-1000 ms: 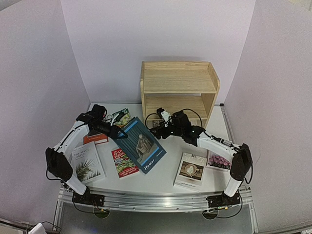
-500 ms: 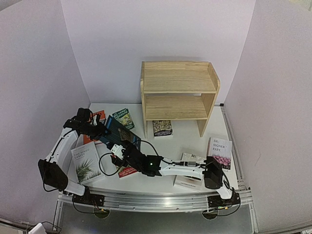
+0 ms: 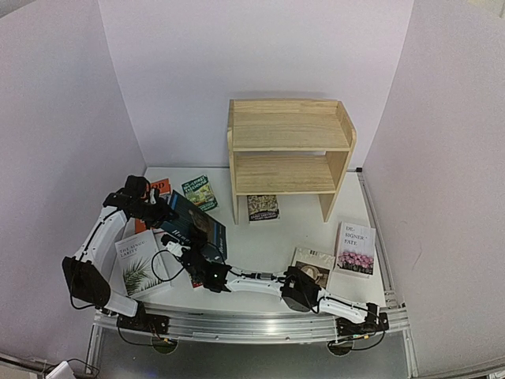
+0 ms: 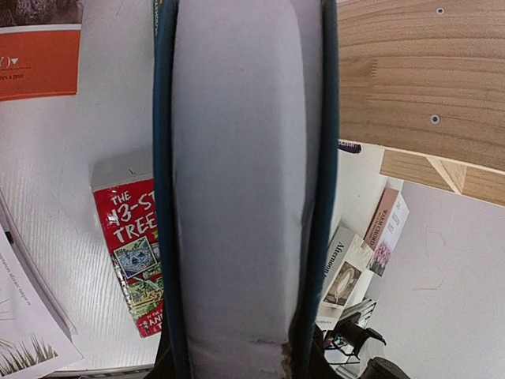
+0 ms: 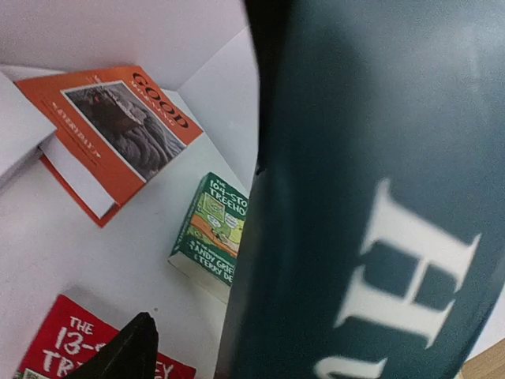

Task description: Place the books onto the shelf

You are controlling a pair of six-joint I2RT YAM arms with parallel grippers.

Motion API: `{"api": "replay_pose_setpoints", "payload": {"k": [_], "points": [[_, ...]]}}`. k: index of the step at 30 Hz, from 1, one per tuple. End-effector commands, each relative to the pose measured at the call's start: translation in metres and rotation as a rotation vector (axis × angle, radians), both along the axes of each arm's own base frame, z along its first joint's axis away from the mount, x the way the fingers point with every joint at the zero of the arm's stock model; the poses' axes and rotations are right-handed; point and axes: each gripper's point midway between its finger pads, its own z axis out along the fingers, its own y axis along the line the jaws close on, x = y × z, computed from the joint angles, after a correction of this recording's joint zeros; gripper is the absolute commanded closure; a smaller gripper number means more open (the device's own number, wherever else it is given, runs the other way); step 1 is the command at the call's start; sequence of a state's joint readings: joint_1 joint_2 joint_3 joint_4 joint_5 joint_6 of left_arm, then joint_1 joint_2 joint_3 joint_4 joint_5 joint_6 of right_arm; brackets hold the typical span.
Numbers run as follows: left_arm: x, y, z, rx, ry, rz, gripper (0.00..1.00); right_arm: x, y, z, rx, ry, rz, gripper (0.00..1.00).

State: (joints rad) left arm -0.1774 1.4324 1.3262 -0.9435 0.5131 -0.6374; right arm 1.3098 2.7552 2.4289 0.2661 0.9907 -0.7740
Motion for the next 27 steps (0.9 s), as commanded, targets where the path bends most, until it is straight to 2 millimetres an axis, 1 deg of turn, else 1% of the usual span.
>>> {"api": "replay_pose_setpoints", "payload": {"k": [1, 5, 7, 9, 10, 11, 13, 15, 16, 17, 19, 21, 22, 23, 24, 25, 26, 27], "points": [[0.005, -0.003, 0.015, -0.035, -0.029, -0.003, 0.79, 0.007, -0.020, 0.037, 0.039, -0.078, -0.130, 0.37], [0.007, -0.002, 0.019, -0.028, -0.043, -0.001, 0.78, 0.008, -0.026, 0.046, 0.065, -0.079, -0.142, 0.63], [0.007, -0.001, 0.022, -0.023, -0.054, -0.003, 0.73, 0.008, -0.027, 0.048, 0.073, -0.079, -0.150, 0.73], [0.008, -0.001, 0.026, -0.021, -0.077, -0.008, 0.58, 0.008, -0.030, 0.056, 0.082, -0.082, -0.158, 0.86], [0.008, -0.001, 0.029, -0.019, -0.094, -0.014, 0.48, 0.008, -0.032, 0.062, 0.095, -0.082, -0.161, 0.92], [0.009, 0.000, 0.031, -0.012, -0.113, -0.019, 0.34, 0.007, -0.034, 0.067, 0.109, -0.080, -0.163, 0.95], [0.012, 0.005, 0.042, 0.027, -0.187, -0.024, 0.20, 0.005, -0.037, 0.081, 0.148, -0.068, -0.144, 0.95], [0.017, 0.017, 0.064, 0.107, -0.317, -0.019, 0.13, 0.000, -0.040, 0.092, 0.175, -0.031, -0.100, 0.95], [0.019, 0.027, 0.081, 0.160, -0.404, -0.005, 0.11, -0.002, -0.040, 0.094, 0.175, 0.007, -0.067, 0.95], [0.023, 0.034, 0.102, 0.210, -0.514, -0.003, 0.09, -0.006, -0.039, 0.095, 0.198, 0.089, -0.002, 0.95], [0.022, 0.052, 0.151, 0.310, -0.733, 0.046, 0.05, -0.013, -0.042, 0.095, 0.244, 0.271, 0.115, 0.94], [0.014, 0.069, 0.203, 0.386, -0.948, 0.116, 0.04, -0.018, -0.049, 0.099, 0.303, 0.449, 0.219, 0.94], [0.007, 0.076, 0.220, 0.425, -1.023, 0.139, 0.04, -0.021, -0.053, 0.104, 0.330, 0.519, 0.262, 0.94], [0.002, 0.083, 0.235, 0.461, -1.086, 0.169, 0.05, -0.025, -0.058, 0.116, 0.358, 0.563, 0.295, 0.95], [-0.004, 0.095, 0.244, 0.507, -1.122, 0.225, 0.05, -0.027, -0.063, 0.129, 0.382, 0.588, 0.322, 0.95], [-0.010, 0.108, 0.249, 0.553, -1.138, 0.281, 0.05, -0.029, -0.068, 0.145, 0.408, 0.605, 0.350, 0.95], [-0.015, 0.117, 0.250, 0.592, -1.147, 0.319, 0.06, -0.032, -0.073, 0.165, 0.445, 0.623, 0.384, 0.95], [-0.020, 0.123, 0.247, 0.627, -1.147, 0.339, 0.06, -0.034, -0.078, 0.189, 0.496, 0.647, 0.432, 0.94]]}}
